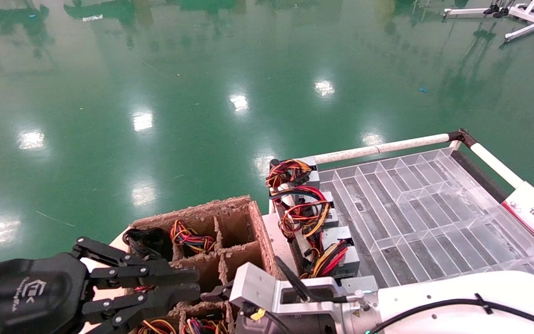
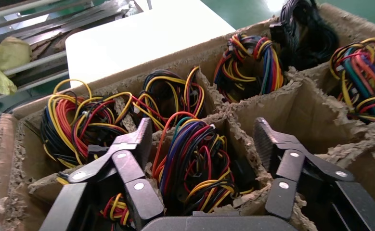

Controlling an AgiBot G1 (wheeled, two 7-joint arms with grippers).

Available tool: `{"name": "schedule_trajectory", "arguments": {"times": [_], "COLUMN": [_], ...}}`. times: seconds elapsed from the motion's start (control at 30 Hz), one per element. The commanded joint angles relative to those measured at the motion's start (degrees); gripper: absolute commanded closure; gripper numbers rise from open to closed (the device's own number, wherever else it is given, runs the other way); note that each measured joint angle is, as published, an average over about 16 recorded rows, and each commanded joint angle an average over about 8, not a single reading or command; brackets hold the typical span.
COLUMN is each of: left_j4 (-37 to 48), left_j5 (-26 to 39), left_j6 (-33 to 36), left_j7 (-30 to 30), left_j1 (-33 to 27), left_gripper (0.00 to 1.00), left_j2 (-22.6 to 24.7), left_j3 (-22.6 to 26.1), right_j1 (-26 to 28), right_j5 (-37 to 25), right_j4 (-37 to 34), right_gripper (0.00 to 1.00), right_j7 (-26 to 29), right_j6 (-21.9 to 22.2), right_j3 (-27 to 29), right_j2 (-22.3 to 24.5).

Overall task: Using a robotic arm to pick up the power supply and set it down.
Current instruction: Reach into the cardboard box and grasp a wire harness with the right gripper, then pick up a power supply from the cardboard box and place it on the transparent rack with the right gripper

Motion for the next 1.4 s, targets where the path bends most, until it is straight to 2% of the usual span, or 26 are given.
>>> {"name": "schedule_trajectory", "arguments": {"times": [0.03, 0.4, 0.87, 1.17, 1.4], "left_j4": [0.00, 0.00, 0.00, 0.00, 0.00], "left_j5": [0.00, 0.00, -0.01, -0.01, -0.01], "left_j6": [0.00, 0.00, 0.00, -0.01, -0.01], "left_j7": [0.00, 0.00, 0.01, 0.01, 0.01], "left_j1": [0.00, 0.00, 0.00, 0.00, 0.00], "left_gripper": [0.00, 0.00, 0.00, 0.00, 0.00], "left_j2": [0.00, 0.00, 0.00, -0.01, -0.01], "left_j3": [0.00, 0.01, 0.01, 0.02, 0.02], "right_j1": [0.26, 0.58, -0.26, -0.67, 2.40], "right_j5": [-0.53, -1.44, 0.84, 8.20, 15.86], "right_j4": [-0.59, -1.74, -0.84, 1.17, 1.24], "right_gripper": [1.00, 1.00, 1.00, 1.00, 1.00], "right_j7": [-0.04, 0.43, 0.81, 1.24, 1.04], "right_j6": [0.09, -0.42, -1.71, -3.62, -6.72], "right_j3": [-0.38, -1.11, 0.05, 4.34, 9.13], "right_j2": [-0.59, -0.73, 1.38, 4.66, 7.25]}}
